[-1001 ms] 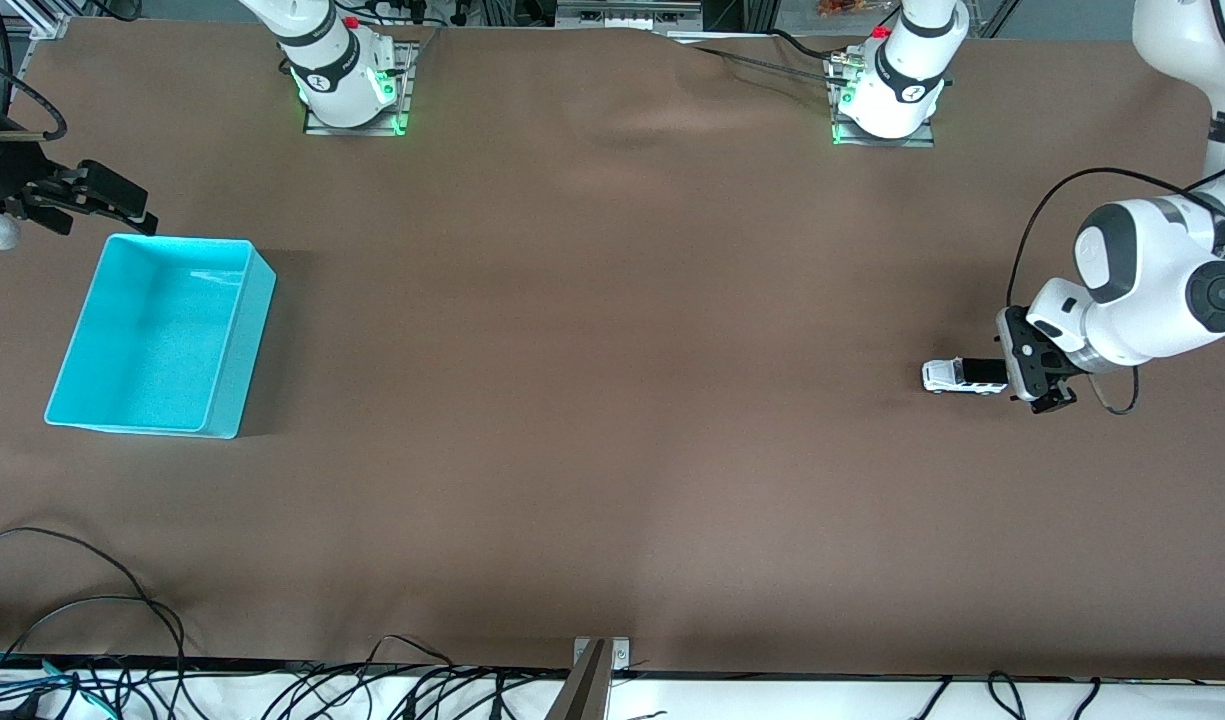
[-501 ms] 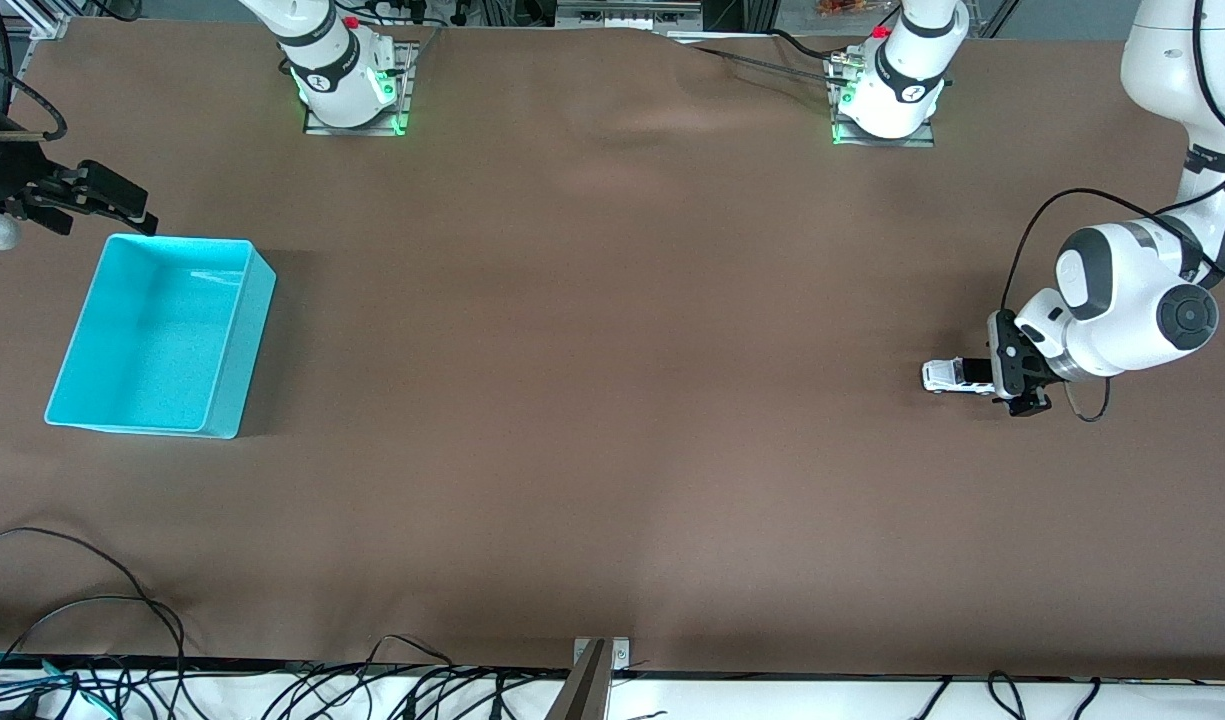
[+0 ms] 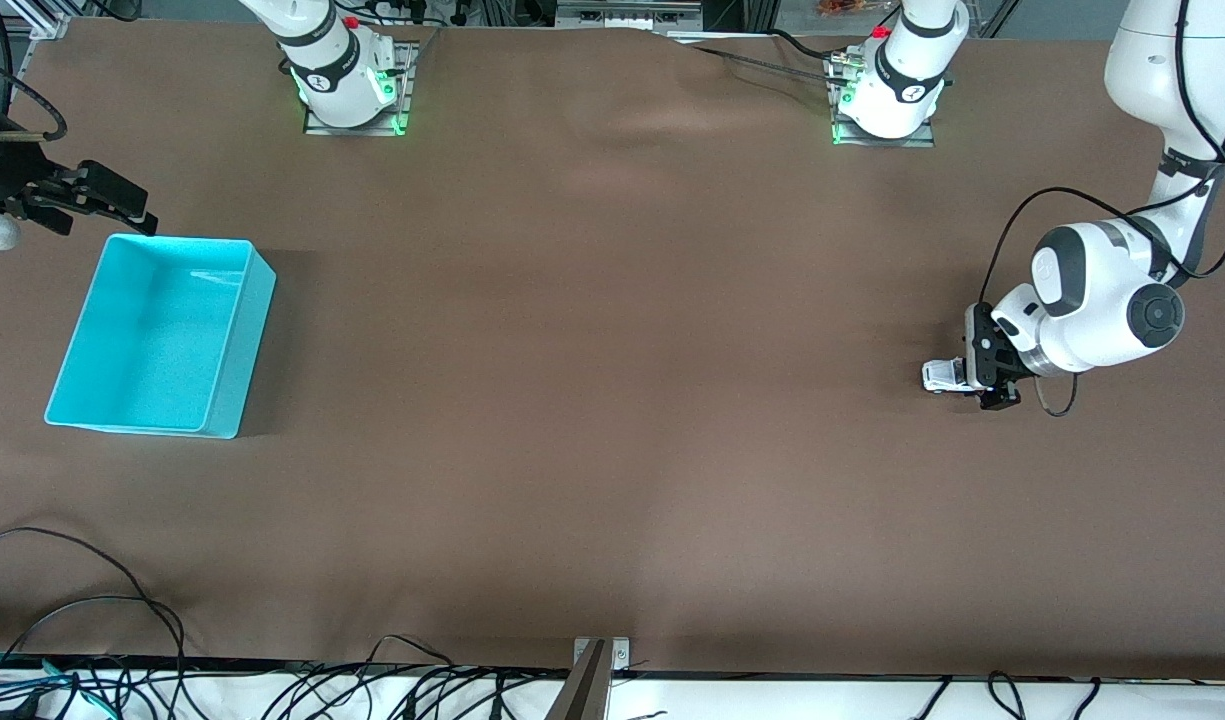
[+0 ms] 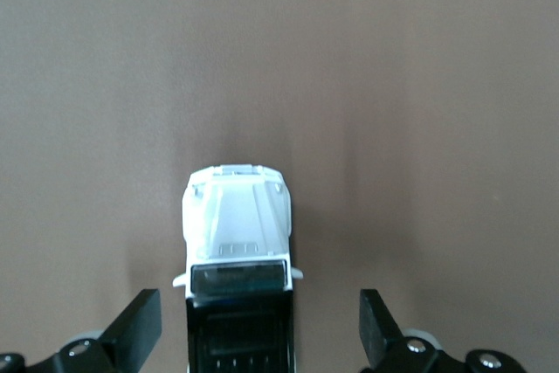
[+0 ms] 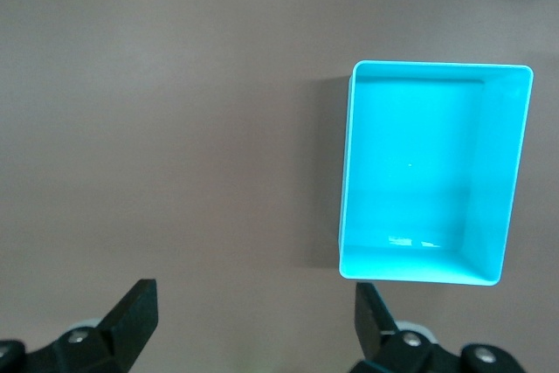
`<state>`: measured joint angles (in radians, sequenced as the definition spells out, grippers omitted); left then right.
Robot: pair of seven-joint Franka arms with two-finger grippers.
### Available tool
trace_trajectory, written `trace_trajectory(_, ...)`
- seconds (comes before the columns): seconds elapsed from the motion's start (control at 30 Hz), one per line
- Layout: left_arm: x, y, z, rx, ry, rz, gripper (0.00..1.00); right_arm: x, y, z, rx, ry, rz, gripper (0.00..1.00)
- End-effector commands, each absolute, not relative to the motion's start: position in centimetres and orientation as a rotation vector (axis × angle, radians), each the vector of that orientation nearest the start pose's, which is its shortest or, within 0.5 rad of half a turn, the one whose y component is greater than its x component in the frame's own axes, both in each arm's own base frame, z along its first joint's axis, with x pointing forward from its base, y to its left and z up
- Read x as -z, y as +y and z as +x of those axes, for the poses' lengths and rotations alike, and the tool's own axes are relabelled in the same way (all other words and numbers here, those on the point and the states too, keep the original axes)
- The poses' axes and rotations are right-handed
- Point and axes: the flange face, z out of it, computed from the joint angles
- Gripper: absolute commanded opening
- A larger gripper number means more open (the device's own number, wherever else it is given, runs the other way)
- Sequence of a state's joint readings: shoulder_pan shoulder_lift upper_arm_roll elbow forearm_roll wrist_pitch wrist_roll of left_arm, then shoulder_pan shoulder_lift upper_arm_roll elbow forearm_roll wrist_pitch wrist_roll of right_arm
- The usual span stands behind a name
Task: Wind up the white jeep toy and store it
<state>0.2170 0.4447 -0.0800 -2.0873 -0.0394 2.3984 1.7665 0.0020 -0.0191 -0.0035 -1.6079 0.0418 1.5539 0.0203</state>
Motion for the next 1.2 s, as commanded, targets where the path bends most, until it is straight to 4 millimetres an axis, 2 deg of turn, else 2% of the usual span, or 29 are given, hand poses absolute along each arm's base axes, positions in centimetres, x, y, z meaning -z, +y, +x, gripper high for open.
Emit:
trace_trajectory(0.0,-19.4,7.9,56.4,0.013,2.346,-2.287,1.0,-62.2,0.2,54.8,-0.045,0.013,-3.083,1.0)
trace_trajectory(0.3,-18.5,8.1,56.3,0.026,2.332,-2.279,1.0,-62.2,0.2,54.8,-0.045,0.013,-3.083,1.0)
trace_trajectory(0.37,-18.5,8.1,56.2,0.025,2.335,-2.279,0.96,-62.3,0.2,54.8,-0.042,0.013,-3.083,1.0)
trace_trajectory(0.4,-18.5,8.2,56.3,0.026,2.335,-2.276,0.89,-62.2,0.2,54.9,-0.045,0.013,-3.083,1.0)
trace_trajectory(0.57,-18.1,8.2,55.8,0.016,2.338,-2.288,0.35,-62.1,0.2,54.9,-0.047,0.013,-3.083,1.0)
trace_trajectory(0.67,-18.2,8.2,55.8,0.018,2.337,-2.287,0.21,-62.1,0.1,54.9,-0.047,0.016,-3.083,1.0)
trace_trajectory(0.8,-18.2,8.3,55.8,0.016,2.339,-2.286,0.15,-62.1,0.1,54.9,-0.047,0.016,-3.083,1.0)
trace_trajectory(1.17,-18.1,8.7,55.7,0.015,2.331,-2.296,0.15,-62.1,0.1,54.9,-0.047,0.016,-3.083,1.0)
